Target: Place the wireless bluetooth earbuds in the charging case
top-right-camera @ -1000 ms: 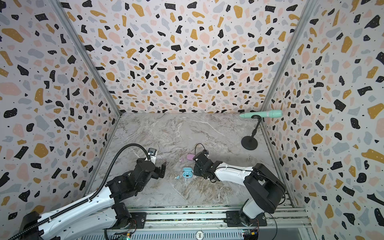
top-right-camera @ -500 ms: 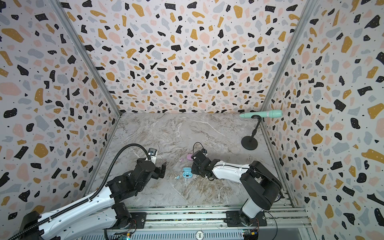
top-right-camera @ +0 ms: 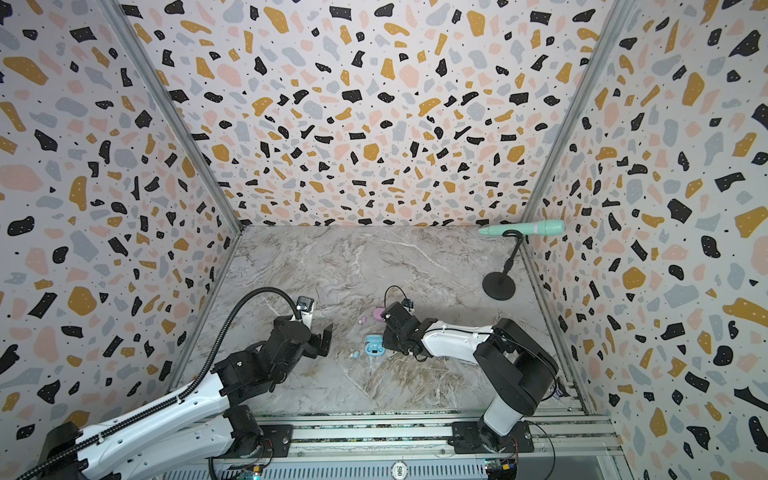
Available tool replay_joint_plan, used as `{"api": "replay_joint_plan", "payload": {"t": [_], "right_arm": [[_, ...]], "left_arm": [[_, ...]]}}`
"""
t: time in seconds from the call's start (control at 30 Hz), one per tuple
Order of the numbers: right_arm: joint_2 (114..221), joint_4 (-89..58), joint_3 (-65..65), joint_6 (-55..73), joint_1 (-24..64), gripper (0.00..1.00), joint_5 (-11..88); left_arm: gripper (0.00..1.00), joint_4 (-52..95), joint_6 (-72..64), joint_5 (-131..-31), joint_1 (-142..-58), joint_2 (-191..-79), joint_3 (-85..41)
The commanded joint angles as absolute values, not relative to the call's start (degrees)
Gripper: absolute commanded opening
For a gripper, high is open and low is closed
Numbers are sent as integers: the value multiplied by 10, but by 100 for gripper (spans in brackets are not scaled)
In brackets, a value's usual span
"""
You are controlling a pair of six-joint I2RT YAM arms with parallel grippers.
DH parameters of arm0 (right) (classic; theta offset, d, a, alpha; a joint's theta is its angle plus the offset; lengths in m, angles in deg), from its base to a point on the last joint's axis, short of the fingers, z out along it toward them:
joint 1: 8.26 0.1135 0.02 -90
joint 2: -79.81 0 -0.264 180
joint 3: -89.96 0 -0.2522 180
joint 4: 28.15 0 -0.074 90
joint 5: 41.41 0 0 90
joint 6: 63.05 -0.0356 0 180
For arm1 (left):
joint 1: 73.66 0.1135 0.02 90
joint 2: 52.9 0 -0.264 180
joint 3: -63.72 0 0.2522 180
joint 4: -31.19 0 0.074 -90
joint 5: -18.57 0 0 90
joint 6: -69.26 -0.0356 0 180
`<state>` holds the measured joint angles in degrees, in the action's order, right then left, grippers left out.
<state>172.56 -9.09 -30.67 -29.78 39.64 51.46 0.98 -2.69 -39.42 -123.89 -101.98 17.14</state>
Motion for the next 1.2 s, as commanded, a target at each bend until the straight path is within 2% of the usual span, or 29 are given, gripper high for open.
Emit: {"api": "replay_joint_plan", "payload": {"t": [0.0, 0.73, 1.17], "right_arm": [[1730, -89, -290, -303, 395, 31, 530], [1753, -117, -302, -301, 388, 26, 505], [1726, -119, -316, -301, 385, 21, 510]], "left_arm": [[100, 18, -32, -393, -1236, -1018, 166], [100, 18, -32, -394, -1236, -1019, 166], [100, 17, -32, -395, -1236, -1020, 166]]}}
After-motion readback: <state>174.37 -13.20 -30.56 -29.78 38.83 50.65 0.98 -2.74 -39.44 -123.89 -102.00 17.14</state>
